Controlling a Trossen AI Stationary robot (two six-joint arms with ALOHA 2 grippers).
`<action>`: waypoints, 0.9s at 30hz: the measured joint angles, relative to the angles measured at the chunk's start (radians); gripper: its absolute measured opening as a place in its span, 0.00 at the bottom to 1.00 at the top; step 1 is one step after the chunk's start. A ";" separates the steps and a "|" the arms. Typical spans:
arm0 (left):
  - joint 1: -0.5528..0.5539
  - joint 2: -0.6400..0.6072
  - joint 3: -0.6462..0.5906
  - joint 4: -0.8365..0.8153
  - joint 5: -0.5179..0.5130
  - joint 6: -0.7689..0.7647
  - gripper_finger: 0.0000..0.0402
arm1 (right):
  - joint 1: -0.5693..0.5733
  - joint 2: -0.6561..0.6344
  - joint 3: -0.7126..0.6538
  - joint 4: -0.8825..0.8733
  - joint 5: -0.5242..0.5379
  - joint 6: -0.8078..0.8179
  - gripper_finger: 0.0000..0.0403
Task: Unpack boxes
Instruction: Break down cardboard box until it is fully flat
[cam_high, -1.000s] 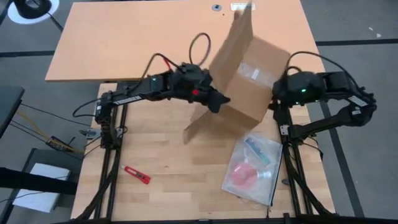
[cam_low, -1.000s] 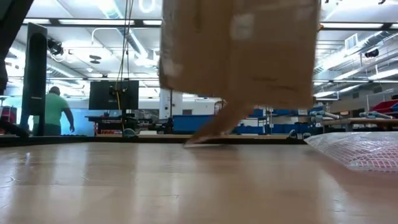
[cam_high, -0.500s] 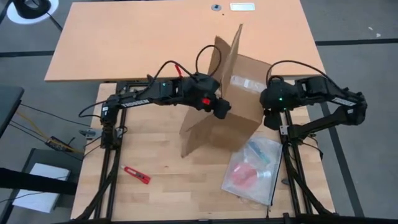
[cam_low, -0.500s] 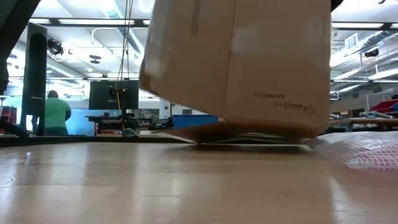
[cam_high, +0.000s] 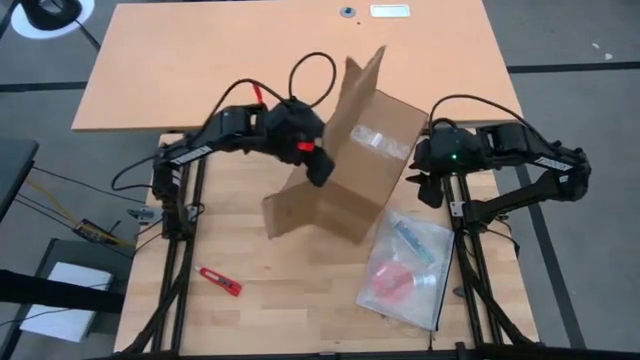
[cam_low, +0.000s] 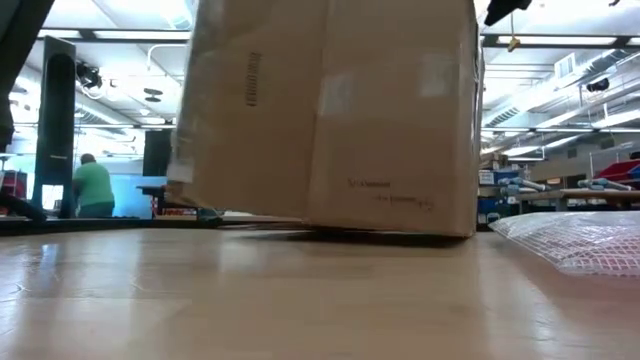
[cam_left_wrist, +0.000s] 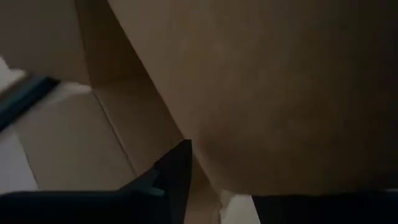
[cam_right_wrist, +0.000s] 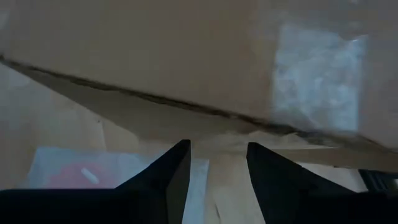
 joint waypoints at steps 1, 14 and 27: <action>0.007 -0.007 0.006 -0.031 0.021 0.012 0.38 | 0.000 0.000 0.000 0.009 0.000 0.004 0.40; 0.034 -0.211 0.008 0.094 -0.061 0.111 0.38 | 0.000 0.005 -0.001 0.132 -0.002 0.061 0.40; 0.019 -0.228 0.006 0.379 0.025 0.155 0.38 | 0.048 -0.003 -0.002 0.175 -0.141 0.137 0.40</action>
